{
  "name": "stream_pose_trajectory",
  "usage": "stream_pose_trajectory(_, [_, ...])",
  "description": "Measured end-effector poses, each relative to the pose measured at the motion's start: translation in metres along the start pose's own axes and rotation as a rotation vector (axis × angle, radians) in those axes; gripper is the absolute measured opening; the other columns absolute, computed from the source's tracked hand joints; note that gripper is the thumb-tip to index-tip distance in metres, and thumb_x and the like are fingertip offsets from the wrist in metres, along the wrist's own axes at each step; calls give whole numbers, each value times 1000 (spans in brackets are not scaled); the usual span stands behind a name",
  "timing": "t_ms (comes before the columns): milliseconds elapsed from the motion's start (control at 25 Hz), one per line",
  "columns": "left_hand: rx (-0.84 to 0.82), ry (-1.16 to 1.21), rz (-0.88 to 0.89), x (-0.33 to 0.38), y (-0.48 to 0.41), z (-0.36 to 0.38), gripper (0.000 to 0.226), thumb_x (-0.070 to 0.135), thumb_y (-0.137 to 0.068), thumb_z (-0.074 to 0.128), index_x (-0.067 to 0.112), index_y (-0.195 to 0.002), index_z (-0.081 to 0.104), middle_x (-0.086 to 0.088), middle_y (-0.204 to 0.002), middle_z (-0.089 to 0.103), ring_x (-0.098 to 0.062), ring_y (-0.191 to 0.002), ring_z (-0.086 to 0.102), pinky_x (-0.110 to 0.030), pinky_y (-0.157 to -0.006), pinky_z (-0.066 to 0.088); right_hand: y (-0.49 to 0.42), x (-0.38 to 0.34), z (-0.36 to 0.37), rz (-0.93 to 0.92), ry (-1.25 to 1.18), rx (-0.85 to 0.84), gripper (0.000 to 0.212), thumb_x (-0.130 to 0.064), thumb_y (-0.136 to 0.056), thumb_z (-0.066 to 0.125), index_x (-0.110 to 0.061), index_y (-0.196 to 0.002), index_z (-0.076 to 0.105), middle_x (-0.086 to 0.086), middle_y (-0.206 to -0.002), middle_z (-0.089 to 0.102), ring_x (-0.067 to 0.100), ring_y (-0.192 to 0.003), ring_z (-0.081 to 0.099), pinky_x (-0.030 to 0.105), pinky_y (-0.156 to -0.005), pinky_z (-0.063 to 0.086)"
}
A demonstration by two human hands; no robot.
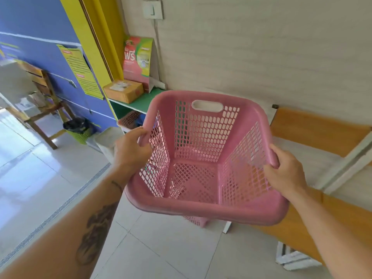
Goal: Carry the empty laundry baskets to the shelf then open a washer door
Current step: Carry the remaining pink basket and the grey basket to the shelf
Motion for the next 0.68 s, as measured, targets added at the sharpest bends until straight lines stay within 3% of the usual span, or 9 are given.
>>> stream_pose_trajectory(200, [-59,-33,69,-20,-59,55,38,9,-69,65,26,-102,71,15,-105,70,-23,-95,67,-26,-78,42,-46,8,48,56,43,-41,67,-13,-84,56,-24,-148,37,8,-132,51,26,-112,55,26,-82,37])
stream_pose_trajectory(320, [-103,-62,109,-31,-81,84,37,6,-70,64,22,-103,71,15,-106,69,-24,-91,67,-23,-76,40,-63,19,78,130,51,-100,68,-12,-84,57,-22,-148,36,9,-136,50,27,-118,53,29,-87,40])
stream_pose_trajectory(400, [-146,-87,126,-44,-93,104,42,7,-70,64,23,-108,71,11,-121,68,-22,-96,67,-28,-82,47,-68,24,94,156,68,-127,66,-11,-84,58,-19,-147,38,9,-139,50,28,-124,49,36,-99,40])
stream_pose_trajectory(480, [-197,-113,145,-56,-105,126,46,10,-71,63,26,-114,69,9,-129,65,-22,-102,68,-39,-91,51,-72,28,108,200,72,-137,61,-7,-83,59,-15,-142,44,11,-136,52,28,-123,50,37,-100,40])
stream_pose_trajectory(680, [-344,-63,164,-83,-138,185,53,3,-75,63,20,-125,65,4,-138,58,-16,-106,64,-16,-88,39,-80,34,147,364,129,-159,65,-5,-83,61,-17,-144,43,10,-141,49,29,-125,50,36,-99,41])
Point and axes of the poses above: each hand's wrist, its own y-axis away from the middle knuckle, its own z-axis out of the palm, x = y × z, the point moved 5 cm from there along -y, towards the middle knuckle
